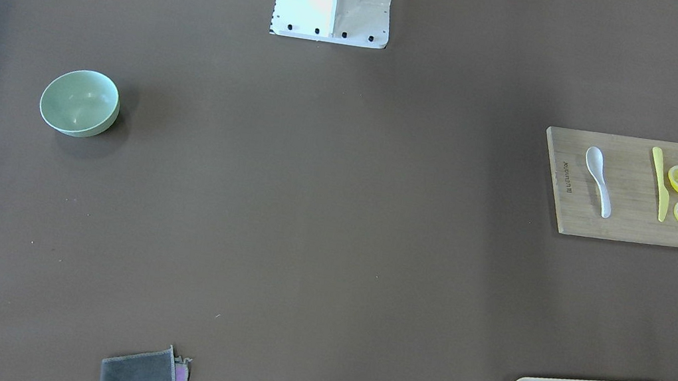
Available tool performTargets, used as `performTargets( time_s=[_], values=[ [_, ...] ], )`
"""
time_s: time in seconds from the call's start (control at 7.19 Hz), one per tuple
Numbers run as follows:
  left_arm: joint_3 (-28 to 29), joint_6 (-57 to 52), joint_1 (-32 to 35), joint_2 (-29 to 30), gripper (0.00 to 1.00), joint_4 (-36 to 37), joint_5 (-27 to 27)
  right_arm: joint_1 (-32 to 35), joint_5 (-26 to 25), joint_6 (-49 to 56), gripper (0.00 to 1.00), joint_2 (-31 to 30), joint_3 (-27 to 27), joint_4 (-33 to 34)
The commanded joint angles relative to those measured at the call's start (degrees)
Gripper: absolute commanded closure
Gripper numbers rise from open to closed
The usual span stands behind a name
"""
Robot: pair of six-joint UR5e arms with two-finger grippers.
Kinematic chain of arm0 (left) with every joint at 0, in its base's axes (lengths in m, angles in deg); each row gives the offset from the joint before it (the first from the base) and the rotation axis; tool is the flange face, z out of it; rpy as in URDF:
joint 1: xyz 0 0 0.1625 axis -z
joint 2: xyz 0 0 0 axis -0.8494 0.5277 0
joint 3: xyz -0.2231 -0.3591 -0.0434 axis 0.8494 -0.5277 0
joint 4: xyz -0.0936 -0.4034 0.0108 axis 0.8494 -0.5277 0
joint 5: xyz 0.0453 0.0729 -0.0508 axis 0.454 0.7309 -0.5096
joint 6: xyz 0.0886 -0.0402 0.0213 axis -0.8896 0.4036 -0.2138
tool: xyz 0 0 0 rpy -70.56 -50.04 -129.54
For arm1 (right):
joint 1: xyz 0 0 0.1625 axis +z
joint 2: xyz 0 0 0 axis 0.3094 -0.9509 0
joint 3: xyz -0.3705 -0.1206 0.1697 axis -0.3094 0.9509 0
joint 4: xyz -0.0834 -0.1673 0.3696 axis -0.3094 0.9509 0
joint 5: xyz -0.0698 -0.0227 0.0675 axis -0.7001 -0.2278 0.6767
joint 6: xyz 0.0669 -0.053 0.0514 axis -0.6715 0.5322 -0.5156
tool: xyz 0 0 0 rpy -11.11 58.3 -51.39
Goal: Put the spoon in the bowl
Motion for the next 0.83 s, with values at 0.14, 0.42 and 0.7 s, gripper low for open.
performTargets(
  time_s=[0.14,0.42,0.7],
  values=[
    [-3.6,-0.2,-1.7,-1.8,0.02,0.1,0.5,1.4,-0.3,0.1,0.0,-1.2,0.5,0.1],
    [-3.7,0.2,-2.3,-1.8,0.02,0.3,1.1,1.3,-1.6,0.1,0.0,-1.0,0.6,0.1],
    [-4.5,0.4,-3.0,-1.8,0.02,4.8,2.4,1.3,-1.5,0.0,0.0,-1.2,0.5,0.1]
  ],
)
